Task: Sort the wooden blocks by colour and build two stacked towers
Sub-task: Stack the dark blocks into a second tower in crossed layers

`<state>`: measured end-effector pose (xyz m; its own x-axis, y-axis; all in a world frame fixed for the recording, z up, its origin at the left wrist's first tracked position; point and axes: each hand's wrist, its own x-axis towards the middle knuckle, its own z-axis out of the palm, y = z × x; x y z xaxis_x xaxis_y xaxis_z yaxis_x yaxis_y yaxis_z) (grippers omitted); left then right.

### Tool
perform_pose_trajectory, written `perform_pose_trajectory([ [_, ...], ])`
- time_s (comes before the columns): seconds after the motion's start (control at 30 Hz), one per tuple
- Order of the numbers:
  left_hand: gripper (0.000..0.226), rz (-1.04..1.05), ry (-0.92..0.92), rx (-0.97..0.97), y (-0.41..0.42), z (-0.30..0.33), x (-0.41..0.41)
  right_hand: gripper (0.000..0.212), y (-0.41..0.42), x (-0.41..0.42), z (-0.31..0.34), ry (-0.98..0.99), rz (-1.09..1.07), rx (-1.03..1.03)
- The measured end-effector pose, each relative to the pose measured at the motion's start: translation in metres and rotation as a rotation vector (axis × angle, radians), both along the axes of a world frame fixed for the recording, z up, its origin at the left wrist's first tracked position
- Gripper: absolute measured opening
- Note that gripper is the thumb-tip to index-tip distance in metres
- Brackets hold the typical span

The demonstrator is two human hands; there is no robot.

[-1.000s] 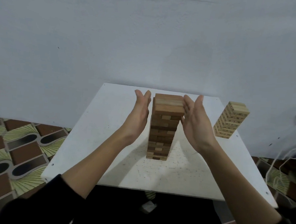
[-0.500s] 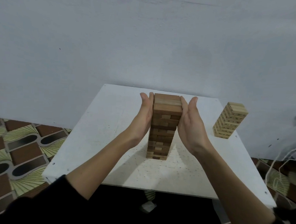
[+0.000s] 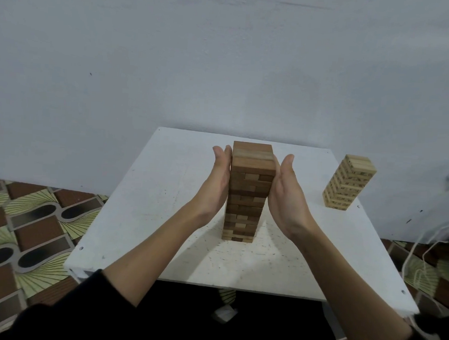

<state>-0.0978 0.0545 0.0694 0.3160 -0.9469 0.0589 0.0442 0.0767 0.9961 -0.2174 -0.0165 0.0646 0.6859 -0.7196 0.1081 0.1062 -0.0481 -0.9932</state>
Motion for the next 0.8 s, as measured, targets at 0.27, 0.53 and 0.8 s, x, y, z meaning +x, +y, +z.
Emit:
perform_pose_trajectory([
  [0.27,0.102,-0.055,-0.193,-0.057,0.009,0.004,0.026,0.095,-0.023,-0.020,0.014,0.055,0.007,-0.144],
  [0.53,0.096,-0.086,-0.340,0.018,-0.002,0.013,0.036,0.104,-0.040,-0.019,0.022,0.227,0.124,-0.357],
  [0.8,0.094,-0.080,-0.314,0.018,-0.003,0.013,0.036,0.097,-0.040,-0.015,0.022,0.228,0.110,-0.363],
])
